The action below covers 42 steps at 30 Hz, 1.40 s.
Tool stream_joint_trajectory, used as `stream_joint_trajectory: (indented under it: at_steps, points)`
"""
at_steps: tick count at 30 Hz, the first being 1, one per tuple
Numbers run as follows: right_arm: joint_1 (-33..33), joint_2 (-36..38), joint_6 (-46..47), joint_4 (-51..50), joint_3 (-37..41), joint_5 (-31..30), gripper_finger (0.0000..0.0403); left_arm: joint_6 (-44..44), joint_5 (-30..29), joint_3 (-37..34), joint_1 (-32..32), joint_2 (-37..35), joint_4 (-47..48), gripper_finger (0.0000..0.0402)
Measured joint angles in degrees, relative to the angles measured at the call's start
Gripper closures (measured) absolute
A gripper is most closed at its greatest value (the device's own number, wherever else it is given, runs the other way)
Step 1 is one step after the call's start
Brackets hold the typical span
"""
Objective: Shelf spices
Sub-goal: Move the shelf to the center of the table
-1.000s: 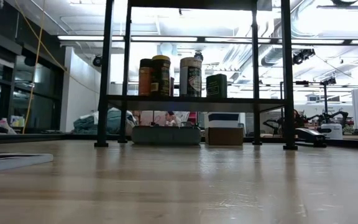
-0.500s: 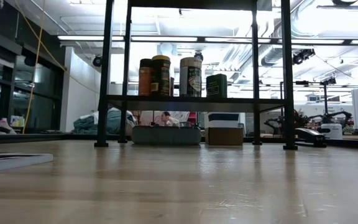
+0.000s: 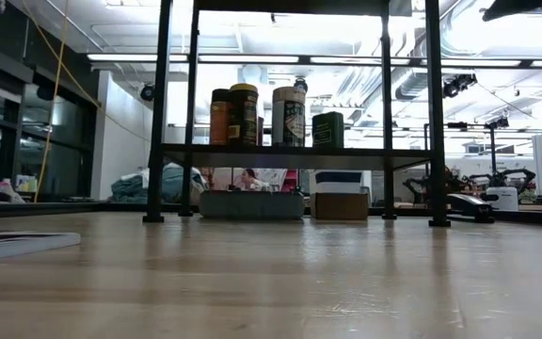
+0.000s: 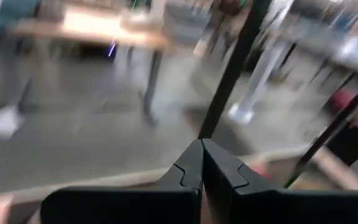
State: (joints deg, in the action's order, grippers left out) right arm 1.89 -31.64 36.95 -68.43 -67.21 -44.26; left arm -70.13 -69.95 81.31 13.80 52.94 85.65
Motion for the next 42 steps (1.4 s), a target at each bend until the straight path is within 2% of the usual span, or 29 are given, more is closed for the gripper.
stream_joint_trajectory:
  at_steps: [2,6,11,14,16,19,25,30,34,39,42]
  points:
    - [0.00,0.19,0.35,0.14,1.96,2.06,0.0403,-4.09,3.83,-0.88,-1.85,1.85,4.38,0.0401]
    - [0.00,1.29,0.32,2.67,6.63,6.52,0.0403,-2.29,4.75,-6.79,-2.10,2.05,-0.30,0.0401]
    - [0.00,5.42,0.16,13.50,14.68,12.08,0.0403,5.83,13.80,-16.51,-2.10,-1.82,-16.89,0.0401]
    - [0.00,8.96,0.39,17.58,18.93,14.05,0.0403,15.76,16.38,-21.66,-2.20,-6.10,-30.39,0.0401]
    - [0.00,11.74,1.24,19.66,21.12,15.57,0.0403,22.32,20.15,-24.77,-3.14,-9.32,-37.84,0.0401]
    - [0.00,15.78,3.49,22.25,23.89,16.54,0.0403,25.15,27.69,-28.50,-6.26,-13.73,-41.83,0.0401]
    - [0.00,20.52,6.72,25.09,28.20,16.83,0.0403,24.12,26.18,-33.22,-13.02,-18.71,-42.77,0.0401]
    - [0.07,19.77,8.37,28.19,31.84,13.54,0.0403,28.09,37.43,-36.48,-19.58,-17.76,-48.70,0.0401]
    - [1.86,19.08,11.99,34.87,36.00,11.04,0.0403,31.12,40.68,-38.80,-25.02,-14.61,-53.95,0.0401]
    - [6.83,17.65,11.85,48.18,41.61,15.91,0.0403,36.02,51.95,-40.45,-31.72,-10.52,-62.39,0.0401]
    - [10.47,16.65,12.10,50.08,42.64,19.41,0.0403,37.27,55.80,-40.47,-34.61,-8.72,-62.86,0.0401]
